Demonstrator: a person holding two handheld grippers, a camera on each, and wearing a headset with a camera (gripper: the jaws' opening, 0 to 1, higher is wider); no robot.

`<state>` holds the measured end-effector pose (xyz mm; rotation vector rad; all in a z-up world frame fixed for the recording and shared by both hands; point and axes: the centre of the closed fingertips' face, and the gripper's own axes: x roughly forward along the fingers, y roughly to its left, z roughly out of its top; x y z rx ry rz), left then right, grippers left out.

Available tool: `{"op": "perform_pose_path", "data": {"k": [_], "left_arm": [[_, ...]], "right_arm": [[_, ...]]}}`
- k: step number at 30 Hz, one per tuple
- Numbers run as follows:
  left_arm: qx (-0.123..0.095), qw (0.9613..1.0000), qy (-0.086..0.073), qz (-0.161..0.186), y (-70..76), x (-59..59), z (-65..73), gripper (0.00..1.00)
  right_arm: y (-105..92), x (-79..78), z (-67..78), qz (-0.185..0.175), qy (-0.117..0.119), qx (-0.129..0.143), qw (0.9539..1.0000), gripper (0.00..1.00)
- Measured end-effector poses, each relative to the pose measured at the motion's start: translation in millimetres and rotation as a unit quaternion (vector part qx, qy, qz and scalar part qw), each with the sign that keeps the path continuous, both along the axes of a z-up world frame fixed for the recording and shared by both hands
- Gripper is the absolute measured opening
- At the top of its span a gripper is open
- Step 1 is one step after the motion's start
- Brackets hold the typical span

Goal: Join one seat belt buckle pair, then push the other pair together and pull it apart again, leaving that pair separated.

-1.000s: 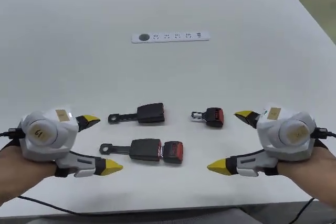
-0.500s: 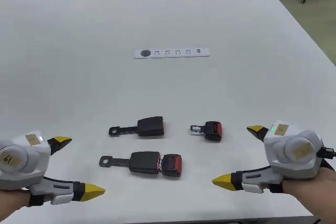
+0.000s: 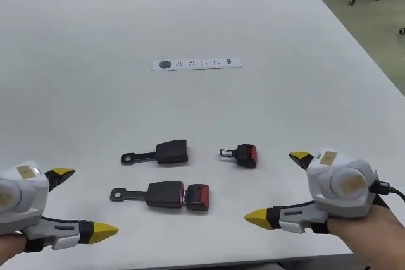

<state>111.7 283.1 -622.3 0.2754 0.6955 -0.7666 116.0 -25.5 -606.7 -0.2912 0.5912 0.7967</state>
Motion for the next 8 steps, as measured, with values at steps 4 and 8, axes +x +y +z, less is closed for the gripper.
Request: {"op": "perform_pose_path", "data": {"k": [4,8], "left_arm": [[0.0,1.0,0.0,0.001,0.0,-2.5,-0.1,1.0],[0.0,1.0,0.0,0.0,-0.4,-2.6,-0.6,1.0]], "right_arm": [[-1.4,0.0,1.1,-0.004,-0.001,0.002,1.0,1.0],[-2.2,0.4,2.0,-0.005,-0.002,0.002,1.0,1.0]]}}
